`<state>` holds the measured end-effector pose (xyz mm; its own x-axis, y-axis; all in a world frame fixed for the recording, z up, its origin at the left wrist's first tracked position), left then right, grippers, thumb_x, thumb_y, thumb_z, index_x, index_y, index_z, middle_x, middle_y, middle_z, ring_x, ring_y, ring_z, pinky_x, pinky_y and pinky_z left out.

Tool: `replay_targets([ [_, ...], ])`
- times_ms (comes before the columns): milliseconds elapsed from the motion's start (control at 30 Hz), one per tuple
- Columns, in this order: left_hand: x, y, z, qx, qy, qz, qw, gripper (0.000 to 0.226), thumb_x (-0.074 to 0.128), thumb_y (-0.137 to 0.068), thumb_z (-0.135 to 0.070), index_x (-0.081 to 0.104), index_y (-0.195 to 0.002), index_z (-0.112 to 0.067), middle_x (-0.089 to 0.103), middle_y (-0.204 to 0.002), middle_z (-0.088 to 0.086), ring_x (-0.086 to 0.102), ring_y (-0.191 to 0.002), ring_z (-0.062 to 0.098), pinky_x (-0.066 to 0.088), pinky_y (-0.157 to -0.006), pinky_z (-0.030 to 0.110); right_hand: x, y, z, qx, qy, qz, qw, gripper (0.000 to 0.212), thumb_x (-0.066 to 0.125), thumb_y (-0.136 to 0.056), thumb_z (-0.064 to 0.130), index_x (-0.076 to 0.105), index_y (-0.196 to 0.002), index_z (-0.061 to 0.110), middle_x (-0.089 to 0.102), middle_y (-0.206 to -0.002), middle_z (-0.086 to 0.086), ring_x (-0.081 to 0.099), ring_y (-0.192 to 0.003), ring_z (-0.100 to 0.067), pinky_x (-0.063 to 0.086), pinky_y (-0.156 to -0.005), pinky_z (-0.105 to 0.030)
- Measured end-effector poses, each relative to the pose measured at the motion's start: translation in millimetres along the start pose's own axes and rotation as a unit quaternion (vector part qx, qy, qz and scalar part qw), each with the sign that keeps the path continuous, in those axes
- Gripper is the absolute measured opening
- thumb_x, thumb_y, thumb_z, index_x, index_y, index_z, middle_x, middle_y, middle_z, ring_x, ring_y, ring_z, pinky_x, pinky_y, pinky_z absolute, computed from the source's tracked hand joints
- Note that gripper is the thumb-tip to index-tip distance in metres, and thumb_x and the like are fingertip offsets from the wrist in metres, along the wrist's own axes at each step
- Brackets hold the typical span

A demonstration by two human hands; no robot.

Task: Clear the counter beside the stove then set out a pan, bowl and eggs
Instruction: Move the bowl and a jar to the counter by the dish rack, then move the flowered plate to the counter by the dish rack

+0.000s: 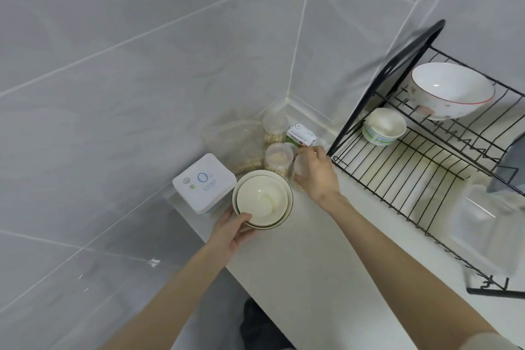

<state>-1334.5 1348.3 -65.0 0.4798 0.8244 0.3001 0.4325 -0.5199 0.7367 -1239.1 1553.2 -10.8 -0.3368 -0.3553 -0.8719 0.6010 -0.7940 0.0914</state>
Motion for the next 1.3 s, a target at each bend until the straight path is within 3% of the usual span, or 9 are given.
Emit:
replay_targets([
  [200,0,10,1,-0.037,0.020,-0.005,0.999,0.029,0.059,-0.090,-0.003,0.056,-0.117,-0.014,0.065,-0.103,0.014,0.066,-0.084,0.023,0.060,-0.066,0.030,-10,11,4,0.009,-0.018,-0.018,1.000,0.061,0.069,-0.080,0.018,0.043,-0.134,0.021,0.035,-0.136,-0.004,0.038,-0.123,-0.028,0.048,-0.084,-0.038],
  [300,-6,21,2,-0.038,-0.008,-0.009,0.999,0.029,0.061,-0.090,-0.009,0.057,-0.118,-0.013,0.066,-0.108,0.014,0.067,-0.083,0.025,0.060,-0.062,0.029,-21,28,7,0.017,-0.016,-0.046,0.999,0.057,0.065,-0.082,0.022,0.043,-0.135,0.021,0.037,-0.136,-0.002,0.038,-0.122,-0.025,0.046,-0.083,-0.036],
  [367,-12,30,4,-0.042,-0.035,-0.011,0.998,0.027,0.061,-0.091,-0.014,0.057,-0.118,-0.011,0.064,-0.114,0.014,0.066,-0.084,0.025,0.058,-0.069,0.032,-28,43,9,0.018,-0.022,-0.064,0.998,0.053,0.062,-0.084,0.023,0.044,-0.134,0.020,0.039,-0.136,-0.002,0.038,-0.124,-0.025,0.045,-0.086,-0.036],
  [600,-27,83,16,-0.040,-0.089,0.081,0.992,0.027,0.047,-0.100,-0.020,0.054,-0.123,-0.009,0.061,-0.119,0.009,0.059,-0.105,0.029,0.050,-0.079,0.030,-42,132,21,0.022,-0.037,-0.093,0.995,0.045,0.058,-0.089,0.024,0.046,-0.133,0.023,0.042,-0.140,0.000,0.039,-0.129,-0.023,0.044,-0.091,-0.038],
  [800,-37,140,35,-0.011,-0.146,0.155,0.977,0.023,0.047,-0.099,-0.022,0.057,-0.119,-0.015,0.066,-0.109,0.002,0.064,-0.094,0.021,0.052,-0.077,0.028,-46,239,30,0.054,-0.046,-0.119,0.990,0.044,0.058,-0.089,0.025,0.047,-0.131,0.027,0.046,-0.136,0.003,0.047,-0.122,-0.020,0.047,-0.088,-0.038],
  [1033,-15,213,60,0.011,-0.226,0.258,0.939,0.019,0.050,-0.097,-0.018,0.060,-0.114,-0.015,0.068,-0.109,0.002,0.066,-0.098,0.023,0.053,-0.082,0.032,-61,373,21,0.132,-0.064,-0.188,0.971,0.042,0.059,-0.090,0.025,0.048,-0.130,0.026,0.048,-0.134,0.003,0.052,-0.116,-0.020,0.050,-0.086,-0.039],
  [1300,43,307,143,0.003,-0.328,0.384,0.863,0.024,0.048,-0.096,-0.012,0.060,-0.117,-0.015,0.068,-0.110,0.002,0.067,-0.096,0.022,0.052,-0.088,0.032,-89,539,-28,0.262,-0.066,-0.293,0.917,0.041,0.059,-0.089,0.024,0.049,-0.129,0.024,0.050,-0.132,0.003,0.054,-0.113,-0.020,0.048,-0.086,-0.037],
])
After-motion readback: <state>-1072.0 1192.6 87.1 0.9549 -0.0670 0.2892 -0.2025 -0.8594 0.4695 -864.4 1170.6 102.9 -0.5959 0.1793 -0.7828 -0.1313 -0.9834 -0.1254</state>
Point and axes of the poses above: each hand's wrist, its own y-axis away from the middle knuckle, its own x-axis out of the palm, z = x × y, the point moved 4 cm from there along -y, towards the middle knuckle
